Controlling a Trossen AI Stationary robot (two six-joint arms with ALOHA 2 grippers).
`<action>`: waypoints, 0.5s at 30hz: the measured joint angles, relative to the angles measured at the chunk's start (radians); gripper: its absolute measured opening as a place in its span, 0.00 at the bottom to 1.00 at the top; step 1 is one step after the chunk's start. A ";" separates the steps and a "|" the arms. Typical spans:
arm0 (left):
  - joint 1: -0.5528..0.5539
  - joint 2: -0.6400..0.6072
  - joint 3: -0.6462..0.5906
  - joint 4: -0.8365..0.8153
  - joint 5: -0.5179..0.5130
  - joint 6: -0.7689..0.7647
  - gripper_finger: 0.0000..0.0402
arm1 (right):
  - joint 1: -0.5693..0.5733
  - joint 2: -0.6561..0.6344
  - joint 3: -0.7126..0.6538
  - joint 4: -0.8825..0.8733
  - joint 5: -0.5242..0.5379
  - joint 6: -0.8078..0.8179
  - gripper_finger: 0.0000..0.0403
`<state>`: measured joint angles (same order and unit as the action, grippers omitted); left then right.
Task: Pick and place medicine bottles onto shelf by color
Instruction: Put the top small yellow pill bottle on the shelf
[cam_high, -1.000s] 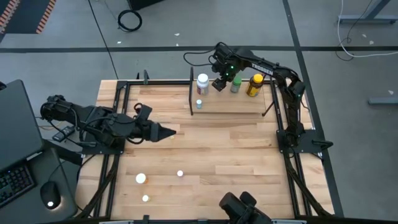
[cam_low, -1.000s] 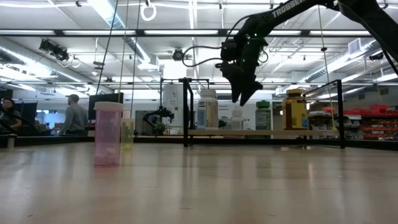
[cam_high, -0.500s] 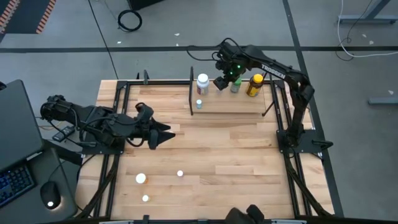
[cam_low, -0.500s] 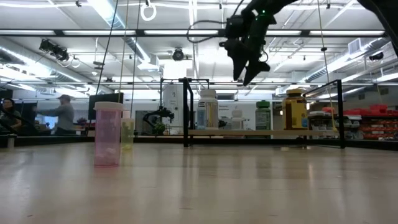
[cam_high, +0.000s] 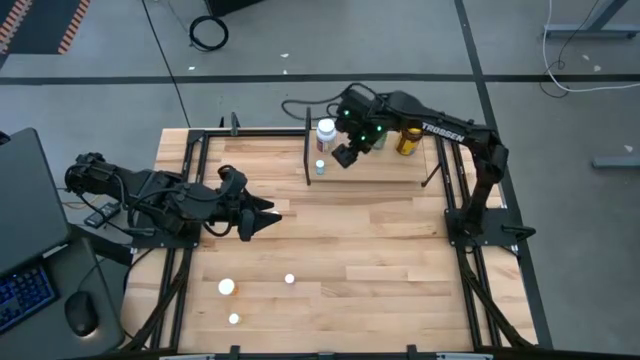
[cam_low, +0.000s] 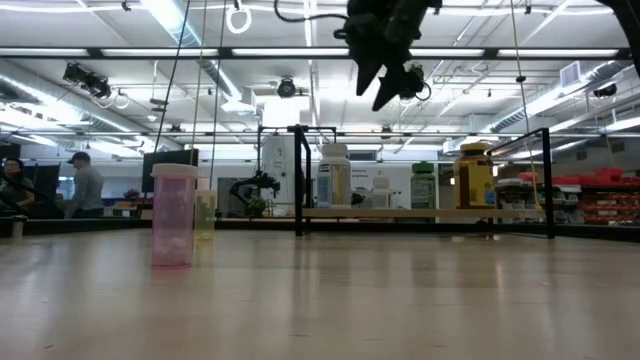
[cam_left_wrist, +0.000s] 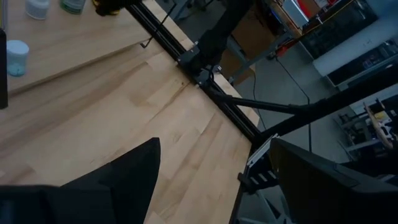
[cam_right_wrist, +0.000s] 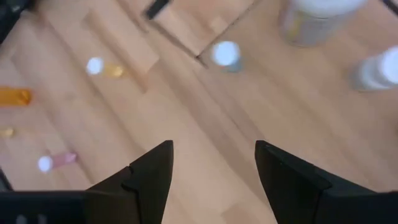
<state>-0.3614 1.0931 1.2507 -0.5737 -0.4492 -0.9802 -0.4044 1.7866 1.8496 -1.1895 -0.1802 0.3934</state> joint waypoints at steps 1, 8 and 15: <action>0.000 0.000 0.000 0.000 0.000 0.000 0.76 | 0.016 0.000 0.000 0.012 0.003 -0.002 0.58; 0.000 0.000 0.000 0.001 0.028 0.027 0.76 | 0.063 0.000 0.000 0.112 -0.005 0.031 0.58; 0.003 0.000 0.000 0.001 0.035 0.076 0.76 | 0.106 0.000 0.000 0.122 -0.019 -0.178 0.58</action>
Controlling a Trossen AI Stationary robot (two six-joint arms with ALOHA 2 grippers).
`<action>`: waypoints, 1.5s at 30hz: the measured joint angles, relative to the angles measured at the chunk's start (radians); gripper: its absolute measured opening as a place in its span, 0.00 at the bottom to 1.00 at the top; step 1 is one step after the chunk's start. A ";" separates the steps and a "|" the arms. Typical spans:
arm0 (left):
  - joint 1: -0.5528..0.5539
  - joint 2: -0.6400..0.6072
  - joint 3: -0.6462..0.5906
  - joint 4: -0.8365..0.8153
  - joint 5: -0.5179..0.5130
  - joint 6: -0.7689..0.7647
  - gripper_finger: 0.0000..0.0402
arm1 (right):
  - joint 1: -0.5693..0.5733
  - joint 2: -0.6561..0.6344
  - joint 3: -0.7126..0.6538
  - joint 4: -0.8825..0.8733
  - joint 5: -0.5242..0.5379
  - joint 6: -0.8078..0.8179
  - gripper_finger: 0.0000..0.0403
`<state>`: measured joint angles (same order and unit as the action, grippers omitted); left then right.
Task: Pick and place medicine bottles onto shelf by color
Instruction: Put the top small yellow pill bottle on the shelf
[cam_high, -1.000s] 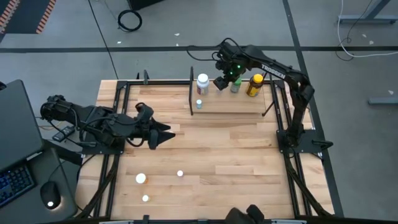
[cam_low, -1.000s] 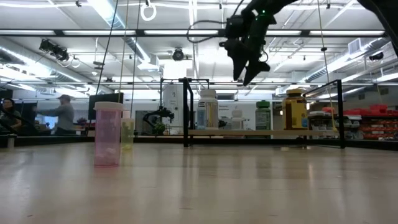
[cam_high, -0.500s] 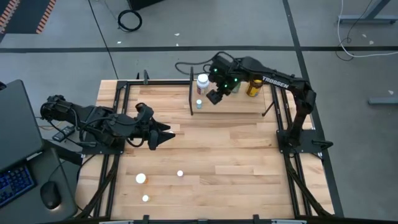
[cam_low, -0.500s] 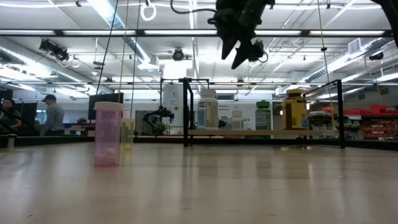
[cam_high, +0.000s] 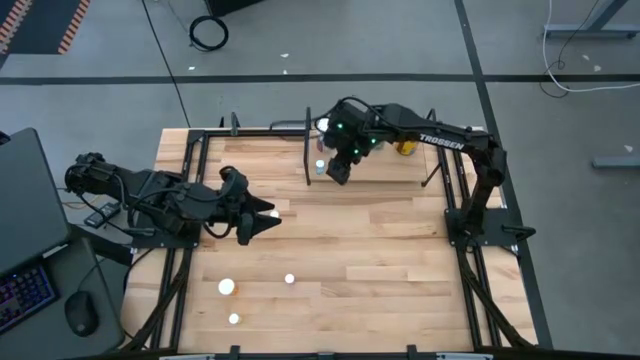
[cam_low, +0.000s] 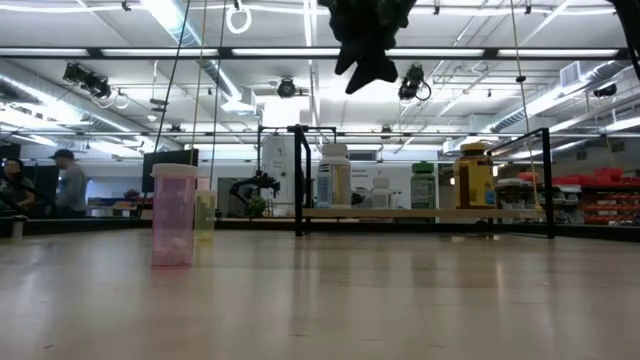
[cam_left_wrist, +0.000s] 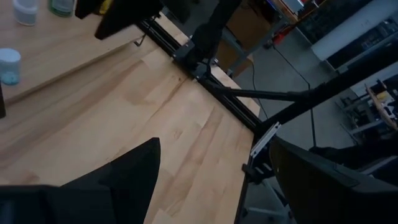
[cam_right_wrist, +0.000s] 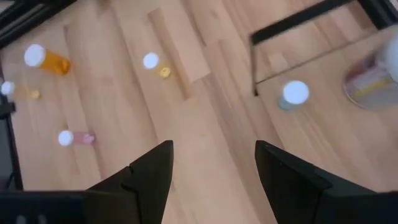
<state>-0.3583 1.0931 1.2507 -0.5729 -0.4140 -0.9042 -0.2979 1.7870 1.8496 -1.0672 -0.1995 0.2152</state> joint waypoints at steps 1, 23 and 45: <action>0.002 0.000 0.000 0.000 0.000 -0.001 0.76 | 0.008 0.000 0.000 0.000 0.005 0.001 0.58; 0.083 0.000 0.000 -0.015 0.091 -0.028 0.71 | 0.158 0.001 -0.006 -0.088 0.083 0.068 0.57; 0.231 0.151 0.001 -0.481 0.294 0.105 0.72 | 0.515 0.002 -0.163 -0.392 0.190 0.523 0.57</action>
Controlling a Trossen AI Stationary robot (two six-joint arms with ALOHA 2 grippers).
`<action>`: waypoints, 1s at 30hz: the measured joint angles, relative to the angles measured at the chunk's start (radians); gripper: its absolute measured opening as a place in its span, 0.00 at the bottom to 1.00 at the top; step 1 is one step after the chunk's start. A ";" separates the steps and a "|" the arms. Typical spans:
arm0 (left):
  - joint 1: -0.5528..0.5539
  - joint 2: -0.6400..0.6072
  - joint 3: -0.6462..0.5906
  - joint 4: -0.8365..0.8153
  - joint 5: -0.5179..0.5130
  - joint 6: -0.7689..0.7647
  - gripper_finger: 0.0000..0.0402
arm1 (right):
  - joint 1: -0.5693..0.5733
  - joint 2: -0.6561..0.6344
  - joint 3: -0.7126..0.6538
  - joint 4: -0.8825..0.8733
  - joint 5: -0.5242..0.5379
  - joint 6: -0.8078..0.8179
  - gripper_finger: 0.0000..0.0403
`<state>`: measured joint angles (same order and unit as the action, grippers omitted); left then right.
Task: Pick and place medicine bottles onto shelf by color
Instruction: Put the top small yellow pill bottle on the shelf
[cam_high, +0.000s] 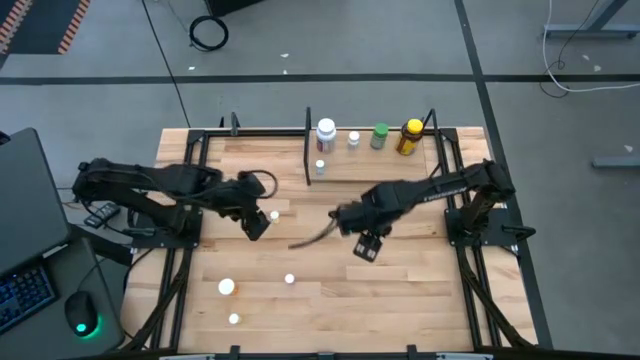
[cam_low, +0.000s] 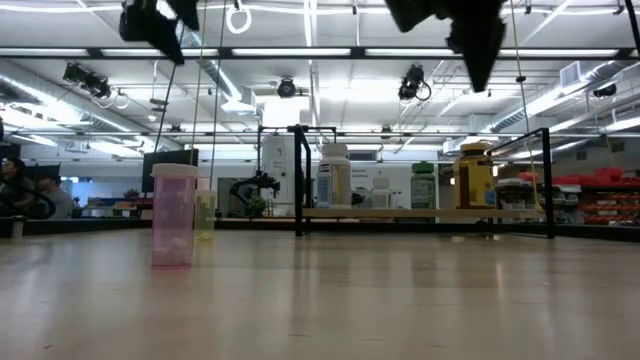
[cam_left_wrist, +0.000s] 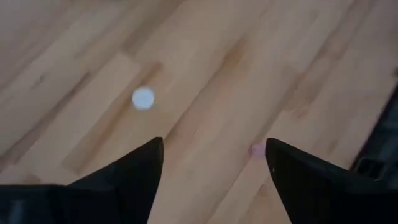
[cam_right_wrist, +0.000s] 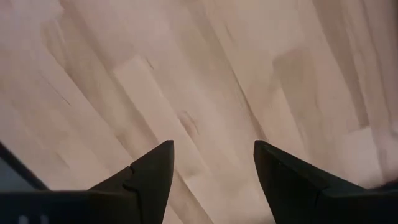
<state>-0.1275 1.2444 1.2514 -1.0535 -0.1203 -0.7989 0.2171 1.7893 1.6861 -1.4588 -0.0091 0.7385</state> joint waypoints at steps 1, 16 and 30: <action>0.014 0.024 0.000 -0.004 0.027 0.016 0.74 | 0.019 0.000 -0.003 -0.010 0.012 0.023 0.57; 0.168 0.255 0.000 -0.094 0.176 0.235 0.81 | 0.317 -0.002 -0.040 -0.038 0.033 0.544 0.57; 0.238 0.443 0.000 -0.038 0.144 0.236 0.81 | 0.545 -0.002 -0.040 -0.078 -0.007 0.931 0.57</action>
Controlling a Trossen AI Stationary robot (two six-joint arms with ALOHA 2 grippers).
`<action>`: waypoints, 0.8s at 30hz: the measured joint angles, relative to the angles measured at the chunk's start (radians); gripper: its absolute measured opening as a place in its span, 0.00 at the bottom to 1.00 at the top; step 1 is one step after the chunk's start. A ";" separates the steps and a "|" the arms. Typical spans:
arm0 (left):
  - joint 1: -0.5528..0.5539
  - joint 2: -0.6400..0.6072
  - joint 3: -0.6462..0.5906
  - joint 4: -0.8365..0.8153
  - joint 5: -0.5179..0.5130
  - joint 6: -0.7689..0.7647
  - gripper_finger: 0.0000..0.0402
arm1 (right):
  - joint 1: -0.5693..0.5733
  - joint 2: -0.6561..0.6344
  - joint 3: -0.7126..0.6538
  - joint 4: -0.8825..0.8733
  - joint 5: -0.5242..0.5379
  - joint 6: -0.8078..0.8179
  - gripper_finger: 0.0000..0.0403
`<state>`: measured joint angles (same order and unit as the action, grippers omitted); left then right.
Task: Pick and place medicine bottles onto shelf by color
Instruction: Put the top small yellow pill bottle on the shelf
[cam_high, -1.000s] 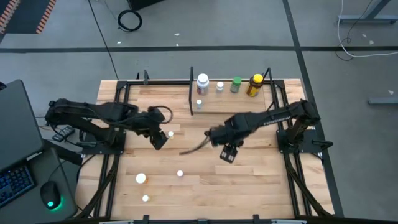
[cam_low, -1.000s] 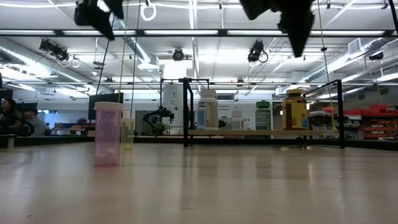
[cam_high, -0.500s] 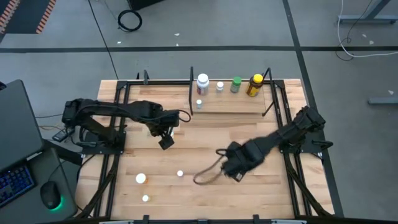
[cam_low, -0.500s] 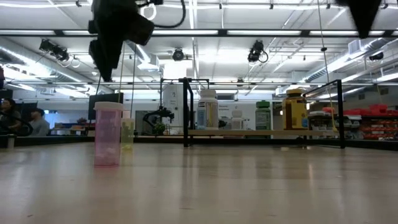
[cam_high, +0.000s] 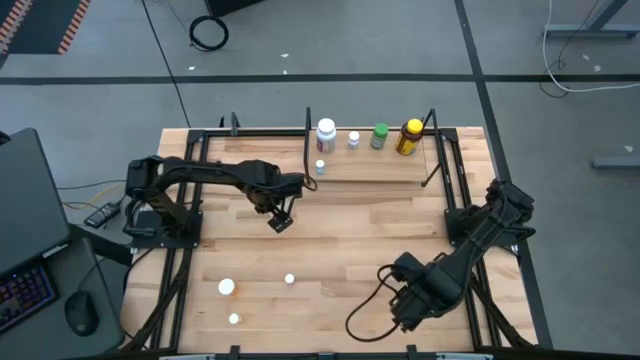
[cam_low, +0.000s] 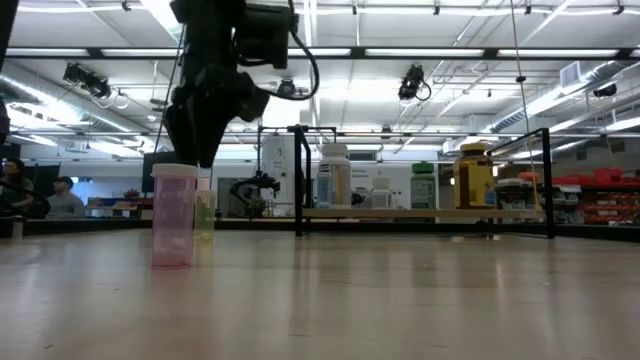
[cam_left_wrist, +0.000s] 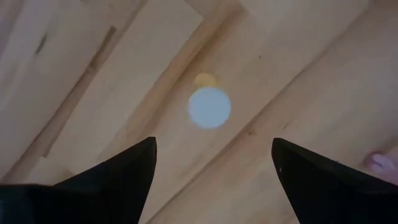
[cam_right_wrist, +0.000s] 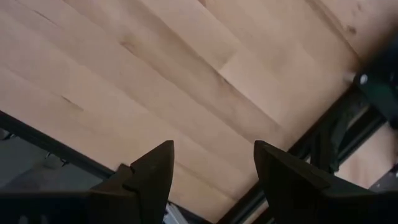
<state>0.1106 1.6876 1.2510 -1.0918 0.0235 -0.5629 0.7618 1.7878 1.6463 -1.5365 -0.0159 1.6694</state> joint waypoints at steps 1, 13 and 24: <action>-0.001 0.012 0.000 0.007 0.000 0.000 0.81 | 0.005 0.000 0.000 -0.001 -0.005 0.012 0.57; -0.002 0.082 0.000 0.039 0.019 0.012 0.76 | 0.023 0.000 0.000 -0.006 -0.011 0.041 0.57; 0.002 0.082 0.000 0.087 0.012 0.017 0.67 | 0.023 0.000 0.000 -0.011 -0.011 0.039 0.57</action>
<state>0.1126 1.7691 1.2510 -1.0051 0.0357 -0.5463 0.7845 1.7878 1.6463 -1.5478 -0.0273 1.7084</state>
